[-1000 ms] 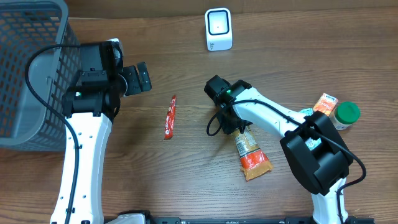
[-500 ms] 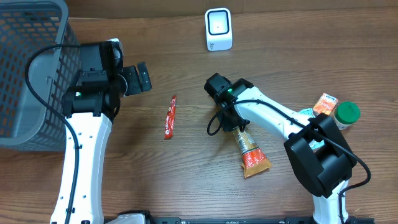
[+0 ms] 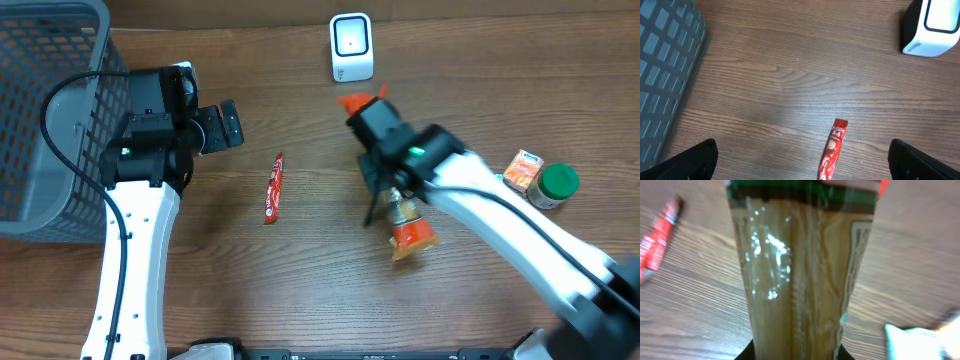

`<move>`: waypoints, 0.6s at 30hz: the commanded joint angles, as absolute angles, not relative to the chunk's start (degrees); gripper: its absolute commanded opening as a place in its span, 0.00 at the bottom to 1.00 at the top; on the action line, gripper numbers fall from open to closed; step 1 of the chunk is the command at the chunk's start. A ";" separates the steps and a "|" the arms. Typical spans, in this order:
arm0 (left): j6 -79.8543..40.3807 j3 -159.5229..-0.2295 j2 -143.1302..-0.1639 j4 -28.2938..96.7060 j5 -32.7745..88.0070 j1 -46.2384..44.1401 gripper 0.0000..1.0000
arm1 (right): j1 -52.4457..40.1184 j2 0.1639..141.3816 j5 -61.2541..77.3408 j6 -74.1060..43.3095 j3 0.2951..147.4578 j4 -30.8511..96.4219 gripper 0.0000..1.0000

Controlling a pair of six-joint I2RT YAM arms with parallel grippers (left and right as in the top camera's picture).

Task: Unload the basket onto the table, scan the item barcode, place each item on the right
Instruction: 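Raise the spaghetti package upright toward the scanner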

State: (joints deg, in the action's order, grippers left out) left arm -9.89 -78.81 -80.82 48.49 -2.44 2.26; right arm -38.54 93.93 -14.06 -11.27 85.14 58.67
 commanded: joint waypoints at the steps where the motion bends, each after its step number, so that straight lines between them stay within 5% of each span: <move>1: -9.17 -79.11 -81.21 48.42 -3.16 2.22 1.00 | -35.53 89.62 -17.72 -8.80 89.71 60.51 0.03; 13: -9.17 -79.11 -81.21 48.42 -3.16 2.22 1.00 | -23.09 107.53 -4.34 -1.13 144.18 82.91 0.03; 18: -9.17 -79.11 -81.23 48.42 -3.18 2.22 1.00 | -23.53 115.31 -4.89 2.72 148.83 81.95 0.03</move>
State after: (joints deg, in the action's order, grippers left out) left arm -9.89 -78.81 -80.82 48.51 -2.46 2.26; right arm -22.96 110.39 -5.52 -1.30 146.52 84.25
